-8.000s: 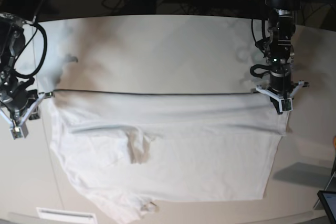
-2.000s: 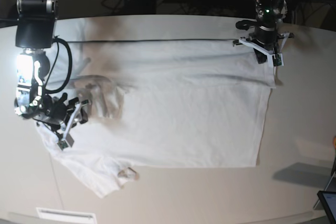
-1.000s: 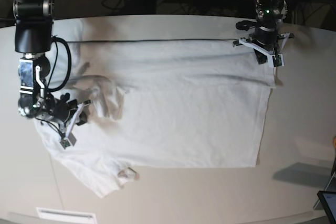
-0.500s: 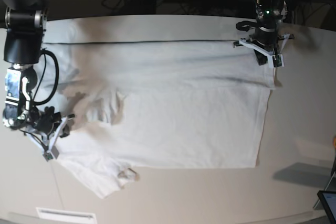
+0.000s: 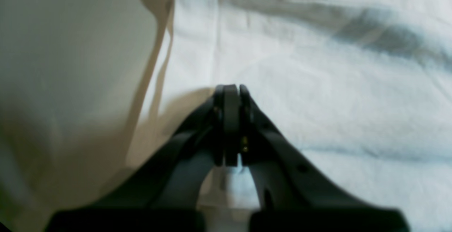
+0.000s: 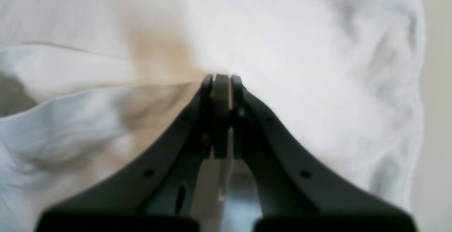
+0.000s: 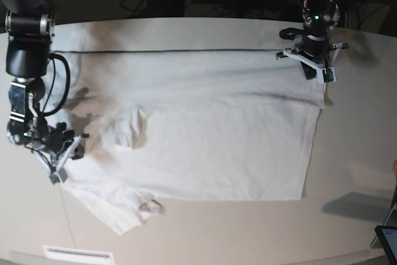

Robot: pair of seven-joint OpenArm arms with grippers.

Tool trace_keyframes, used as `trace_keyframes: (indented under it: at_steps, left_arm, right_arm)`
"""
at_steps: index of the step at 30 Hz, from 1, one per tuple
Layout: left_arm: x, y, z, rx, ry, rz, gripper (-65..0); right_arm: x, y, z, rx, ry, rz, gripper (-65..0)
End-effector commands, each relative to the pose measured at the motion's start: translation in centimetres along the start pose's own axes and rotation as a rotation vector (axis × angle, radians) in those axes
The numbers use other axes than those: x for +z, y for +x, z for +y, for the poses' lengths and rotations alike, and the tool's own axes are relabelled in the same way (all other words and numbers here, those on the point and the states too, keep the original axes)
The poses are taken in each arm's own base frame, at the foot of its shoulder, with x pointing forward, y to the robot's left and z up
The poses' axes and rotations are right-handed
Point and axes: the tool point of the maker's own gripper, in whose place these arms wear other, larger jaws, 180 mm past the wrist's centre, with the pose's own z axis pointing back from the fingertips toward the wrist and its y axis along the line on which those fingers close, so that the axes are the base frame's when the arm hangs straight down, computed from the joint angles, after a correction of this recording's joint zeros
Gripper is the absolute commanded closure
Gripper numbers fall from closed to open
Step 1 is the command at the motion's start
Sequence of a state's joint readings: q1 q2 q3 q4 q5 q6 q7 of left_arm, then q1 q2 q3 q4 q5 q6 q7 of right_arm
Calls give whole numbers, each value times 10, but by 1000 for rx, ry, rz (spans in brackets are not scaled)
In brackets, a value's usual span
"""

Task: Fold the T-shirt properly
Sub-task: 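Grasp the bunched sleeve fabric with the right gripper, then drag the sleeve fabric with the right gripper toward the folded edge corner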

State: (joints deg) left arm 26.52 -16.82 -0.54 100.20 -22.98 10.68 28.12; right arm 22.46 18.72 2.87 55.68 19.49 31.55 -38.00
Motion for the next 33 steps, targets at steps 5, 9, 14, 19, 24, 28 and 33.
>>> trace_keyframes:
  at_steps: [5,9,14,19,24,28,33]
  left_arm:
    - [0,5,4,-10,10,-11,0]
    - [0,6,5,-9,14,-13,0]
    - [1,10,4,-6,11,-24,0]
    - [9,32,-7,9,-13,-88,0]
    - [14,62,1,63,18,-169,0]
    - [13,72,1,78,21,-194,0]
    - [8,72,1,82,24,-191,0]
  right_arm:
    - [8,36,-6,14,-8,-121,0]
    - [8,36,-7,12,-10,-118,-33]
    - [10,36,-9,14,-16,-121,-190]
    - [17,48,-10,34,-23,-151,-205]
    - [40,73,10,131,-18,-250,-205]
    - [61,79,26,222,-41,-220,-203]
    - [79,44,29,219,-79,-125,-110]
